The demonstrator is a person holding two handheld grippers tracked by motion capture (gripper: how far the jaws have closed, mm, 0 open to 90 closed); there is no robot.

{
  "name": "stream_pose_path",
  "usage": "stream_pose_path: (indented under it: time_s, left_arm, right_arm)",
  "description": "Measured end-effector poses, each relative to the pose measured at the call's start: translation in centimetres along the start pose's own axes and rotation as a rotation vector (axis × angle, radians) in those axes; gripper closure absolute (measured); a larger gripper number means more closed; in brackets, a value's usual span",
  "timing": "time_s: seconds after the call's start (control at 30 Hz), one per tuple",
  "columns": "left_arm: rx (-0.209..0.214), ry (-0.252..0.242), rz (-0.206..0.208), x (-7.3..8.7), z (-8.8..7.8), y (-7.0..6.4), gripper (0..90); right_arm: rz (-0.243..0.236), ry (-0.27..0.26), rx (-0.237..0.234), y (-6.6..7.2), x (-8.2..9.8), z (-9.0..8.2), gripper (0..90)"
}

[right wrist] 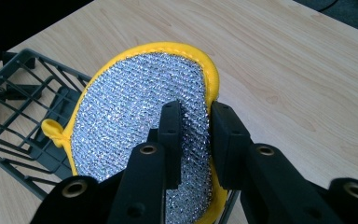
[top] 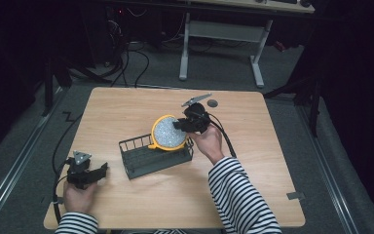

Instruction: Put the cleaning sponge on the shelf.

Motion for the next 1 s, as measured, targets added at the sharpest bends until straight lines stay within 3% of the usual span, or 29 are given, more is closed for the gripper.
stream_pose_path:
  time_s: [0.67, 0.77, 0.8, 1.0]
  left_arm:
    - [0.000, 0.000, 0.000, 0.0, 0.0, 0.0, 27.5]
    - [0.000, 0.000, 0.000, 0.0, 0.0, 0.0, 27.5]
    - [0.000, 0.000, 0.000, 0.0, 0.0, 0.0, 27.5]
    - [0.000, 0.000, -0.001, 0.0, 0.0, 0.0, 27.5]
  right_arm:
    - [-0.055, 0.066, 0.003, 0.6, 2.4, 0.0, 75.2]
    - [-0.045, 0.070, 0.003, 0.6, 2.4, -0.1, 68.5]
    - [-0.047, 0.062, 0.015, 0.6, 2.4, -0.3, 62.3]
    - [-0.033, 0.011, 0.025, 0.5, 2.1, -1.4, 53.7]
Point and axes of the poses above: each handheld gripper's, and its own axes: z roughly forward along the jaws, x roughly out of its underside, y roughly to its left, the point moved 1 cm from there along z, roughly forward along the jaws, and after that the axes turned 6 degrees about -y, right-handed, at the moved point
